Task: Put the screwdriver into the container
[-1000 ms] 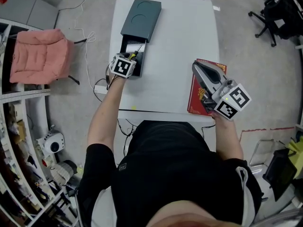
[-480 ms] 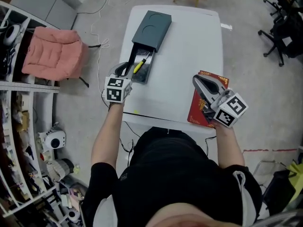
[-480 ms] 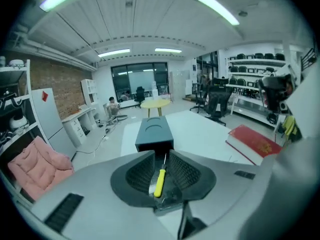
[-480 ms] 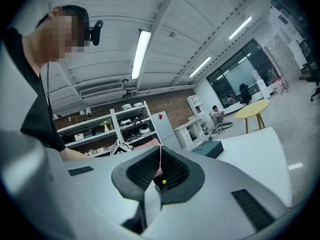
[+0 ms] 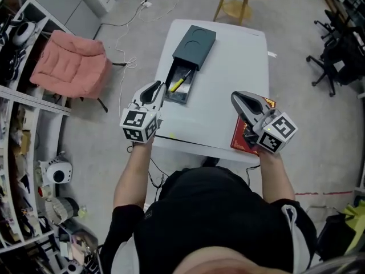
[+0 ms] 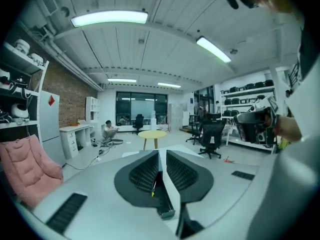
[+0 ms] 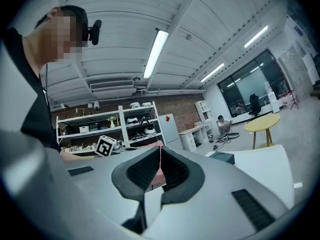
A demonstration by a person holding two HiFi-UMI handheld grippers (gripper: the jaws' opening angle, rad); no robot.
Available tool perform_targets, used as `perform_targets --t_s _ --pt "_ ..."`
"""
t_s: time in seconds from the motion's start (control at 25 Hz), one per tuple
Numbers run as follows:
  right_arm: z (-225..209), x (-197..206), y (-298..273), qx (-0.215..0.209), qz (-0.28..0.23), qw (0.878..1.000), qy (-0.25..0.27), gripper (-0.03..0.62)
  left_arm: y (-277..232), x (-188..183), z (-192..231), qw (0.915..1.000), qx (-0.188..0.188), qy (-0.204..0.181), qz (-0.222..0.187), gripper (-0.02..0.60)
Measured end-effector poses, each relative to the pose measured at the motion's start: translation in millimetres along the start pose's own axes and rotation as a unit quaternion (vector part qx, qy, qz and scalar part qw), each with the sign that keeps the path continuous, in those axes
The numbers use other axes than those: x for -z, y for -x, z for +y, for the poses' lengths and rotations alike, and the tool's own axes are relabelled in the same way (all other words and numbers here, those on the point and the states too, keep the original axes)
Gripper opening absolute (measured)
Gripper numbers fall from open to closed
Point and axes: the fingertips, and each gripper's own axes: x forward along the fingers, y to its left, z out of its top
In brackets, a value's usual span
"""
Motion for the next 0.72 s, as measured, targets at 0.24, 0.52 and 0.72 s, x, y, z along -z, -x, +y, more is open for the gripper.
perform_targets --t_s 0.24,0.52,0.72 --pt "63.4 -11.2 -11.2 0.007 -0.012 1.0 0.022 0.031 85.1 -22.0 3.1 0.9985 0.009 0.002 -0.054 0.049" --pt "129.1 -12.6 -0.7 0.027 -0.023 0.998 0.049 0.031 170.3 -28.0 0.8 0.9953 0.017 0.004 -0.095 0.044" --pt "167.1 -7.0 16.9 0.045 -0.037 0.997 0.052 0.031 213.1 -20.9 -8.4 0.9935 0.028 0.008 -0.11 0.041"
